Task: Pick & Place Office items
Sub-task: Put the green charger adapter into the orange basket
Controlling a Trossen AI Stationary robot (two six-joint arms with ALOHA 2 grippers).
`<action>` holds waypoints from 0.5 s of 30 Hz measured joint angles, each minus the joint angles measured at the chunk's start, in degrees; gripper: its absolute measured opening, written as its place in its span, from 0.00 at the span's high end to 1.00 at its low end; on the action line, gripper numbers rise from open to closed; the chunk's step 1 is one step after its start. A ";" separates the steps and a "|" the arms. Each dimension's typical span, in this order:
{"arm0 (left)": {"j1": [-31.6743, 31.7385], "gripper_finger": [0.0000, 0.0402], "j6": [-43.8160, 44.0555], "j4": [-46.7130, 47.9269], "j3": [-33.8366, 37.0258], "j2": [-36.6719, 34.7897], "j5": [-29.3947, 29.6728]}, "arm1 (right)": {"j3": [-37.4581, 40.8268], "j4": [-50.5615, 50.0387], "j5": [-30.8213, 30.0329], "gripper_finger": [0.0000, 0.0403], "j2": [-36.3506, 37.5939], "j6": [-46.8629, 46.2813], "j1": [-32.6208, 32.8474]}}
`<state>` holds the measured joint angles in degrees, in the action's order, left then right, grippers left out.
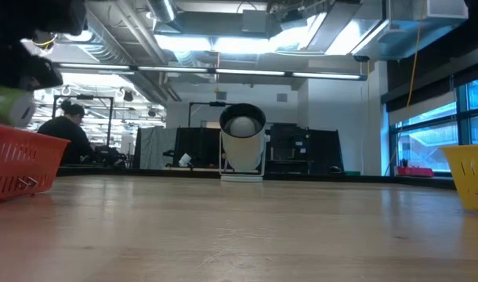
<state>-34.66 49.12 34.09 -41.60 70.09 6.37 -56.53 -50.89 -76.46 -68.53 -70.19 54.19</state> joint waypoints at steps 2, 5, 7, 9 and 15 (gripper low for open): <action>0.32 0.68 -0.33 0.13 0.00 1.56 -1.65 | 0.00 0.52 0.53 0.40 0.00 0.62 0.00; 0.43 0.68 -0.63 -0.36 -0.05 3.58 -3.19 | 0.00 1.08 0.67 0.40 0.00 1.42 0.00; 0.44 0.68 -0.82 -0.33 -0.07 4.65 -4.07 | 0.00 1.40 0.91 0.40 0.00 1.88 0.00; 0.36 0.68 -0.82 -0.27 -0.13 5.00 -4.42 | 0.00 1.40 0.91 0.40 0.00 1.90 0.00; 0.38 0.65 -0.41 0.18 -0.11 4.51 -4.70 | 0.00 1.69 1.04 0.40 0.00 2.09 0.00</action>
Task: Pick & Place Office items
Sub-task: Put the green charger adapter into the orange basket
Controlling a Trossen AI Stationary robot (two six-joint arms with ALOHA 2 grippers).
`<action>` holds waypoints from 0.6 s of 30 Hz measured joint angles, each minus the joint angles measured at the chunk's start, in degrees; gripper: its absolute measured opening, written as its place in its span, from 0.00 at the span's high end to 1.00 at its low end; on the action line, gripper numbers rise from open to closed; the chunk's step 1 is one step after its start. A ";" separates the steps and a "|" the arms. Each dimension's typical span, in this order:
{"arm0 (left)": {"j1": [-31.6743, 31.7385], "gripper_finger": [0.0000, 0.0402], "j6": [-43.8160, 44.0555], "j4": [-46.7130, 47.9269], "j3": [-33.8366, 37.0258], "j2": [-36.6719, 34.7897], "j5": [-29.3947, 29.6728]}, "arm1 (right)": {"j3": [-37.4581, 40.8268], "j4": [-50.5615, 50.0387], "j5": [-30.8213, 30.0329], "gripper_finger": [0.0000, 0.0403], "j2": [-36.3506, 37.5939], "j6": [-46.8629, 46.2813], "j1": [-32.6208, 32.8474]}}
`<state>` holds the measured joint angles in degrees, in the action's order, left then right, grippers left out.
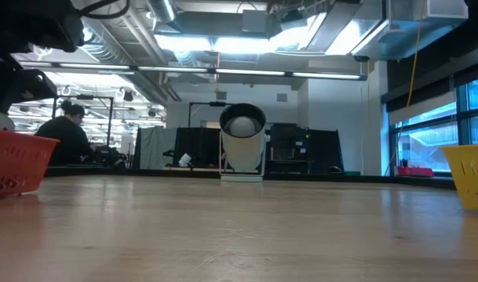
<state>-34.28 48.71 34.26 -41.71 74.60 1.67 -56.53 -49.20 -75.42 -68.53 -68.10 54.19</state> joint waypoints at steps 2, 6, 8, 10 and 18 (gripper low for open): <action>0.00 0.62 0.00 0.20 0.04 -0.21 -0.11 | 0.00 0.12 0.00 0.40 0.00 0.01 0.00; 0.00 0.54 0.07 1.13 0.17 -0.36 -0.68 | 0.00 0.27 0.00 0.40 0.00 0.02 0.00; 0.00 0.51 0.21 1.80 0.17 -0.41 -1.03 | 0.00 0.36 0.00 0.40 0.00 0.11 0.00; 0.02 0.49 0.99 2.75 0.17 -0.44 -1.26 | 0.00 0.36 0.00 0.40 0.00 0.34 0.00; 0.07 0.49 1.53 5.10 -0.63 -1.50 -0.11 | 0.00 1.26 0.00 0.40 0.00 1.62 0.00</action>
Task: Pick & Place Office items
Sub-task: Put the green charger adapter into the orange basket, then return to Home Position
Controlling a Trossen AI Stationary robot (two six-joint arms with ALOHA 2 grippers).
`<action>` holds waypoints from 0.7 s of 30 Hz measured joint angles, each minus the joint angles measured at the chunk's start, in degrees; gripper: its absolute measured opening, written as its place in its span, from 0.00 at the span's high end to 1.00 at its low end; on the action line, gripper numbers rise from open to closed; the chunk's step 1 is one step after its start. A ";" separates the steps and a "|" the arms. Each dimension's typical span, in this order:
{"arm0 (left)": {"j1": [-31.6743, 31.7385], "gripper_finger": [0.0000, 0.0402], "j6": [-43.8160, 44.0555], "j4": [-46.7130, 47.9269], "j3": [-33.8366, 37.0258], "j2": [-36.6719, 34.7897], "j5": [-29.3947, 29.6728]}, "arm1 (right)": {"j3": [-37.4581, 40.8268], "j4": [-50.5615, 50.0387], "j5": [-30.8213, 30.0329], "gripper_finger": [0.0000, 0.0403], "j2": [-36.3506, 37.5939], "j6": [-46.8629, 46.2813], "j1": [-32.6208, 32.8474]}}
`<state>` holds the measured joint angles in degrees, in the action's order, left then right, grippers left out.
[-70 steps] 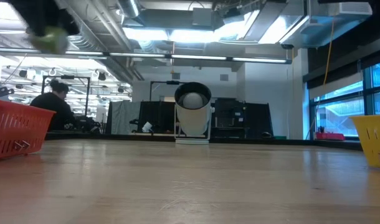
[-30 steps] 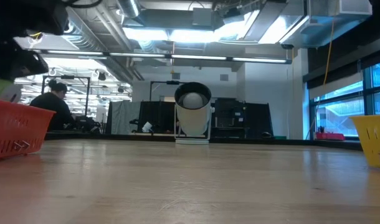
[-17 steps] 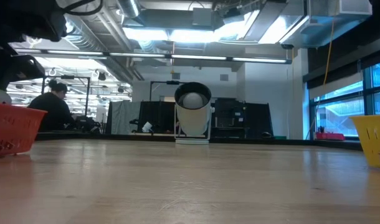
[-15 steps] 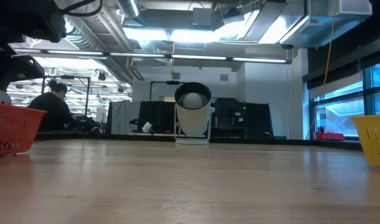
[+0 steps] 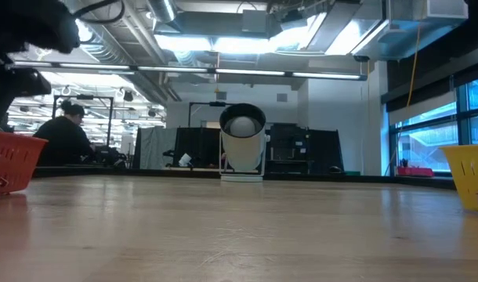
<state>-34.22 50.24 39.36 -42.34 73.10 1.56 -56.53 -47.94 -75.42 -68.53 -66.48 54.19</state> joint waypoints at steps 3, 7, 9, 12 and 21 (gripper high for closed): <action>0.00 0.48 -0.06 2.26 -1.61 -1.05 0.80 | 0.00 0.36 0.00 0.40 0.00 0.48 0.00; 0.00 0.48 -0.03 6.62 -3.52 -2.64 2.80 | 0.00 1.07 0.00 0.40 0.00 1.40 0.00; 0.00 0.48 -0.04 8.81 -4.43 -3.53 4.50 | 0.00 1.36 -0.03 0.40 0.00 2.22 0.00; 0.00 0.48 -1.28 10.87 -5.65 -4.99 9.28 | 0.00 1.66 -1.66 0.40 0.00 3.17 0.00; 0.18 0.48 -15.33 6.18 -7.07 -13.66 38.55 | -1.22 1.40 -6.22 0.40 6.46 7.13 -1.51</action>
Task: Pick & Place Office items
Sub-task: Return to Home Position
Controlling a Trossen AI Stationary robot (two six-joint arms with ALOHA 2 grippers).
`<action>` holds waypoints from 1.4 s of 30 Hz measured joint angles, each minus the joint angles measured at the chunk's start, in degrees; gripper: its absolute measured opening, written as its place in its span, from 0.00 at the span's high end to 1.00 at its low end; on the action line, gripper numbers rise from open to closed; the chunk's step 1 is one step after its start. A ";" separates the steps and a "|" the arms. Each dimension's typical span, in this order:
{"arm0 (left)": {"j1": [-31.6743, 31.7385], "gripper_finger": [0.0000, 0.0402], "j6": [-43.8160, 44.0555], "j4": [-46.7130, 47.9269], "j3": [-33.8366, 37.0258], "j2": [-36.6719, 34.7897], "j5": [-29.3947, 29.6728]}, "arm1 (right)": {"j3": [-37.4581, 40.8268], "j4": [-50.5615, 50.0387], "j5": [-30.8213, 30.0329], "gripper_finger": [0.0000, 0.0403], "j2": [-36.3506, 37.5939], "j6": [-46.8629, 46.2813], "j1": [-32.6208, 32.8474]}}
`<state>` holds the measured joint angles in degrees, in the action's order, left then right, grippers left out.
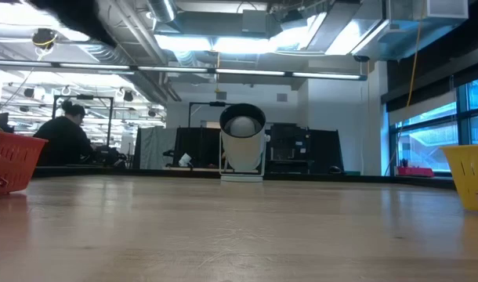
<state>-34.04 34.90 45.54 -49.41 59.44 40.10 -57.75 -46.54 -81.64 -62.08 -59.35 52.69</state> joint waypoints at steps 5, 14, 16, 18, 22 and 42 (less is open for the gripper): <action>2.44 0.48 -16.21 -12.47 0.07 -5.98 3.17 | -0.44 -0.05 0.21 0.40 5.43 7.55 0.65; 18.61 0.48 -37.10 -27.23 2.39 -12.61 -15.00 | -0.30 -3.32 1.22 0.40 16.64 15.43 2.96; 23.03 0.48 -37.82 -29.13 4.24 -14.28 -19.78 | 0.39 -6.63 1.11 0.40 19.08 14.18 3.08; 27.31 0.49 -37.89 -31.31 7.05 -15.98 -23.44 | 0.92 -9.41 2.60 0.40 21.27 12.69 3.08; 35.18 0.52 -38.08 -36.52 12.83 -18.97 -31.70 | 3.14 -12.71 4.02 0.40 23.86 13.92 3.08; 55.60 0.55 -36.25 -55.04 27.09 -21.55 -50.47 | 22.85 -13.73 -7.68 0.40 41.14 2.26 16.72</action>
<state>21.56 -1.34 -9.50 -22.32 37.89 -10.37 -34.90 -60.27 -89.32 -20.94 -57.09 69.41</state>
